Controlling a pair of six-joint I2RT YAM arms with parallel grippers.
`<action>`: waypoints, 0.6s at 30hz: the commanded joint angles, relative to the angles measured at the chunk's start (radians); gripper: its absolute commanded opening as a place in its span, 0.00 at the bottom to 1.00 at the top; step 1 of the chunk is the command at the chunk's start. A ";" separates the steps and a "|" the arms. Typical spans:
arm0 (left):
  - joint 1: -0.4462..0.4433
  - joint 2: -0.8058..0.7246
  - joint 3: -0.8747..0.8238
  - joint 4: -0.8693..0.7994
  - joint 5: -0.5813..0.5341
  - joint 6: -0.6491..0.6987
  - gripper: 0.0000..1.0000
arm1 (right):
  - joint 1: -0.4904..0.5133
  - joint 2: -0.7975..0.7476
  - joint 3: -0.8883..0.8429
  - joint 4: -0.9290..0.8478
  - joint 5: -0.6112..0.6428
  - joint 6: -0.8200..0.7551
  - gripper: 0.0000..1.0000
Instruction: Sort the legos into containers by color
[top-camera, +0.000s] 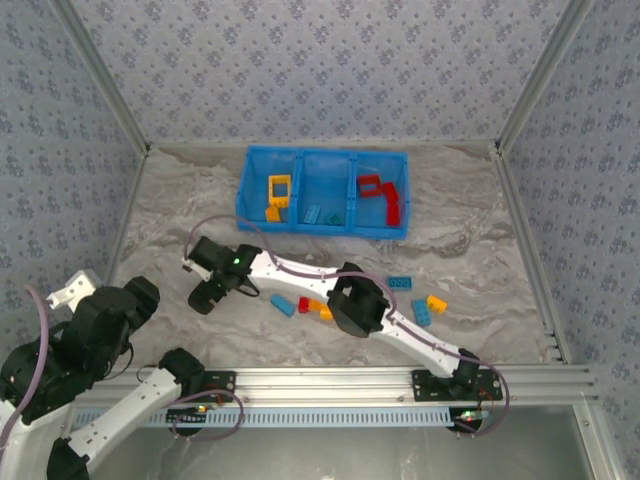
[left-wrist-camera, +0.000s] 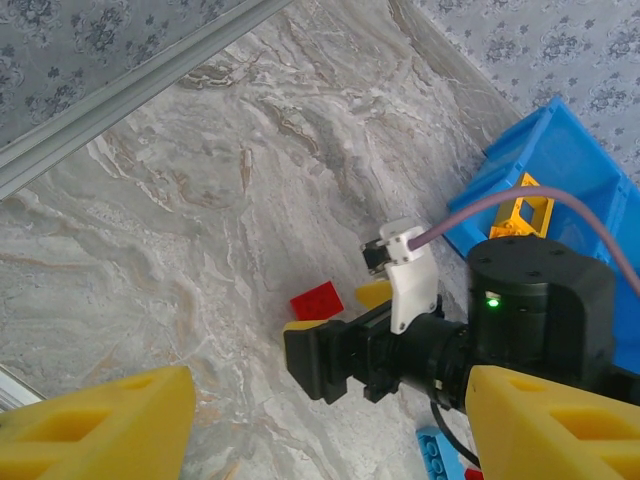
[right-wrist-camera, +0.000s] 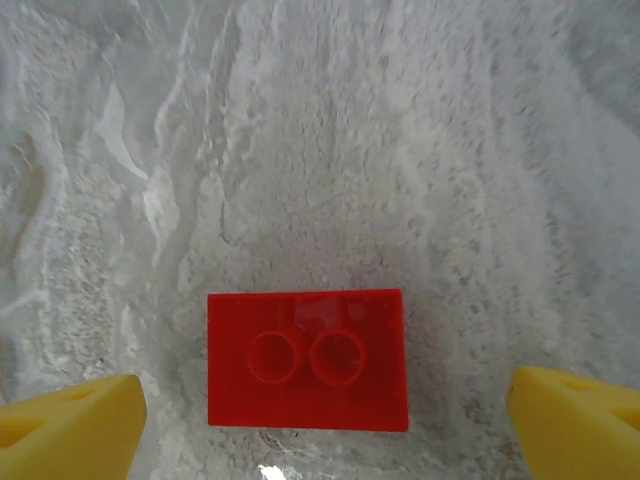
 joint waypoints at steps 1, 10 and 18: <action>0.005 0.003 0.008 -0.026 -0.020 0.017 0.72 | 0.002 0.040 0.058 -0.030 -0.025 -0.025 0.95; 0.004 0.004 -0.001 -0.019 -0.007 0.015 0.73 | 0.016 0.110 0.107 -0.015 0.016 -0.022 0.80; 0.004 0.009 -0.009 -0.012 -0.001 0.015 0.73 | 0.024 0.123 0.118 -0.012 0.058 -0.011 0.61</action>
